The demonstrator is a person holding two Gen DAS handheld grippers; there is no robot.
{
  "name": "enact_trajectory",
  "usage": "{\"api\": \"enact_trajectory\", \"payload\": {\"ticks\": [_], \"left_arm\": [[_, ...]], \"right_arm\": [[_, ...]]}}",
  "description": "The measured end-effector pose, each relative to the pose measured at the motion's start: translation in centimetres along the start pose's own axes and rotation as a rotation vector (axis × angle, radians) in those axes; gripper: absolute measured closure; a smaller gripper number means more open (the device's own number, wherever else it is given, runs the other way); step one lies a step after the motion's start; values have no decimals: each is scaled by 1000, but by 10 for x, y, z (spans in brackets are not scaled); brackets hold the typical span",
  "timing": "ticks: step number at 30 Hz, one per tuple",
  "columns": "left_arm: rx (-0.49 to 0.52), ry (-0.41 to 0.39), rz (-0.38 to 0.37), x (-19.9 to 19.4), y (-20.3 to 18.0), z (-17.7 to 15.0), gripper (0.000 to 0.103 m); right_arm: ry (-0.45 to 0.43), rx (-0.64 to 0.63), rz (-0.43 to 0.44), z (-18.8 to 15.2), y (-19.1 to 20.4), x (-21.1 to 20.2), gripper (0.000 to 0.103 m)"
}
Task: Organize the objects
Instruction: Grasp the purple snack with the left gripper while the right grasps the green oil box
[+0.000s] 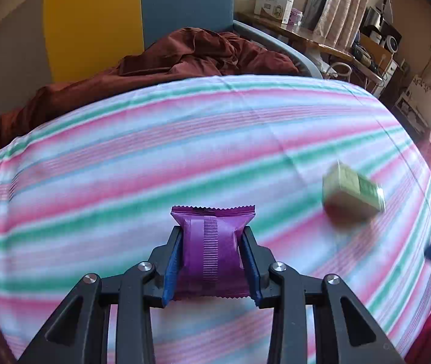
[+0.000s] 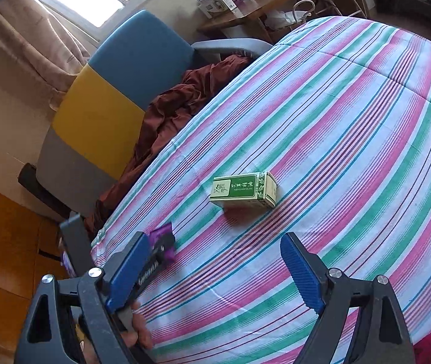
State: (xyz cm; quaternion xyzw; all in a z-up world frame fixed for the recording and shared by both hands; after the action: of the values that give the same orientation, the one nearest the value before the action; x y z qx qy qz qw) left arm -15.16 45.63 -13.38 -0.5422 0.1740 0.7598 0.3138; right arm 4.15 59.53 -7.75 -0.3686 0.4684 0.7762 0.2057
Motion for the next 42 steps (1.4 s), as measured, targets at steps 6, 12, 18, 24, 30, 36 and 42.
{"api": "enact_trajectory", "payload": {"ticks": [6,12,18,24,30,36,42], "left_arm": [[45,-54,43,-38,-2,-87,67],[49,-99,55,-61,5,-153,68],[41,-152,18,-61,9,-156,68],[33,-170,-18,-59,11,-157,68],[24,-176,-47,-58,16,-159,68],[24,-179,-53,-57,17,-159,68],[24,-182,-55,-57,16,-159,68]], "right_arm": [[15,-36,-31,-2,5,5,14],[26,-98,-101,-7,13,12,14],[34,-78,-170,-5,5,21,14],[51,-116,-270,-3,7,30,14],[62,-469,-480,18,44,52,14],[139,-666,-576,39,46,87,14],[179,-724,-620,45,36,112,47]]}}
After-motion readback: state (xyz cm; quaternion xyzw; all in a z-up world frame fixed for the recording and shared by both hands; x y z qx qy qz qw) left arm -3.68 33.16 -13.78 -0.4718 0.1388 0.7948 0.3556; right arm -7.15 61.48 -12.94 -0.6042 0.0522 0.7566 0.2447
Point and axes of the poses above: each gripper's, at about its wrist camera, not at the fingertips, and x roughly the way its jaws point, y to its left, z to its top, the point moved 3 cm from there along x, roughly the way its jaws point, and after that the axes turned 10 degrees about y, right-handed, at the moved point
